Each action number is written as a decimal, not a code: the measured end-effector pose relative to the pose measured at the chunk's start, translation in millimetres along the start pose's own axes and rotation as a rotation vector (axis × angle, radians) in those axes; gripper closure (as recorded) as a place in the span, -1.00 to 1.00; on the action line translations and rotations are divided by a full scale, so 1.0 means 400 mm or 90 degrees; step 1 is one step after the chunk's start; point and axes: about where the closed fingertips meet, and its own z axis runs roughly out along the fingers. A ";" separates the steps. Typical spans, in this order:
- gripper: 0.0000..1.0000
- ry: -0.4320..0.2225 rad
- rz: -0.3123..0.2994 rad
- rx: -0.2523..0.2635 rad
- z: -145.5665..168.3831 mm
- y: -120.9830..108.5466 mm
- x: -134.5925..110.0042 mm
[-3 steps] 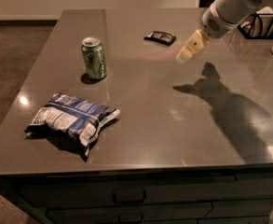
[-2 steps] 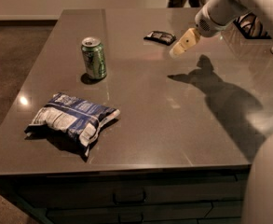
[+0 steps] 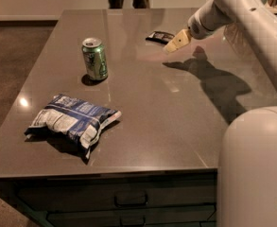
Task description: Move rxbar chocolate near green can
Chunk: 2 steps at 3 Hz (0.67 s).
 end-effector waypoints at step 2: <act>-1.00 -0.069 0.049 0.006 0.127 -0.013 -0.064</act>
Offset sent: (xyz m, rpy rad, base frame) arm 0.0756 0.0396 -0.0241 0.1630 -0.1330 -0.0838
